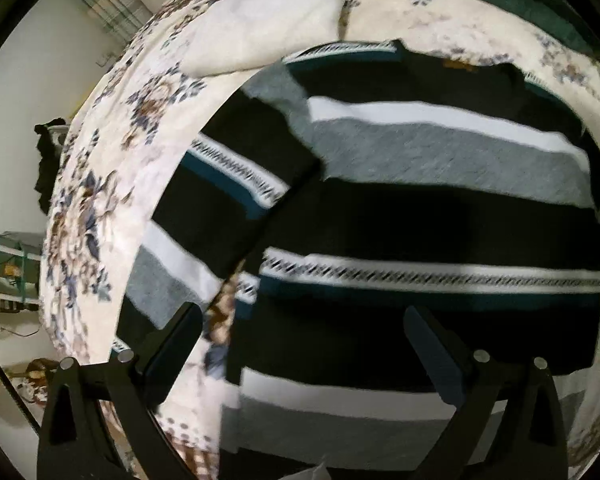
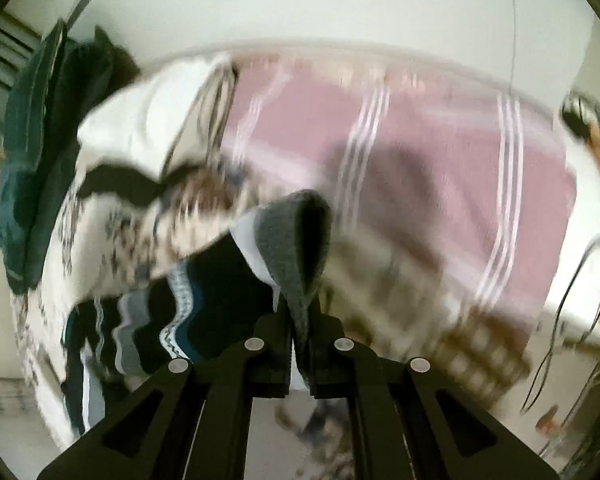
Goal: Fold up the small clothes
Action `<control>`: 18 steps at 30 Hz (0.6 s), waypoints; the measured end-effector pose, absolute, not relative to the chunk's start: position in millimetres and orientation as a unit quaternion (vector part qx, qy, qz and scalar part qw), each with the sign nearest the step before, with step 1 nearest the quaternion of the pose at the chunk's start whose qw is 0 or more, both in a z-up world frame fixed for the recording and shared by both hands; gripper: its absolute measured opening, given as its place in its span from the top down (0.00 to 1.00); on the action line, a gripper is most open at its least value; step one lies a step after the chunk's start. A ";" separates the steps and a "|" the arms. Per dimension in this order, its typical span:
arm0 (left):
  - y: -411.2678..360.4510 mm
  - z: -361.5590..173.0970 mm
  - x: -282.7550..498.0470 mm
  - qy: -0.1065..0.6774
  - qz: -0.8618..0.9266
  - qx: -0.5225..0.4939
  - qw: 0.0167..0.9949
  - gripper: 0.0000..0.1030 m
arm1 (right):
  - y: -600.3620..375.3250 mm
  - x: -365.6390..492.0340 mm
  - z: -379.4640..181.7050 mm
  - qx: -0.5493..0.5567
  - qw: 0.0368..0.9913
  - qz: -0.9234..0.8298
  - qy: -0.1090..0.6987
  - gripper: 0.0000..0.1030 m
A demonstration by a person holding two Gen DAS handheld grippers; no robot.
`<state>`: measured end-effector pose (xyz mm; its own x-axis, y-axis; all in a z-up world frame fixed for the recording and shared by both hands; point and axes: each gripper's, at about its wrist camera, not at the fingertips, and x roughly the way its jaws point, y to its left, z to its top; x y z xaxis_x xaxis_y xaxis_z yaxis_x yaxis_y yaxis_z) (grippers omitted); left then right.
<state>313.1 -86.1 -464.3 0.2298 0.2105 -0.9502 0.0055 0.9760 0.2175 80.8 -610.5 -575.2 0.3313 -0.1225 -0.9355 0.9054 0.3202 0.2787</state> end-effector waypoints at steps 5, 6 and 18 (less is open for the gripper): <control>-110.3 -471.3 323.5 0.615 0.059 0.080 0.782 0.00 | -650.4 111.2 -620.4 0.475 0.655 -0.351 0.471 0.84; -113.0 -473.0 324.7 0.616 0.060 0.078 0.782 0.00 | -657.6 114.5 -637.7 0.492 0.636 -0.347 0.483 0.76; -115.3 -506.3 320.7 0.636 0.078 0.086 0.762 0.00 | -645.3 57.5 -688.4 0.616 0.558 -0.371 0.414 0.41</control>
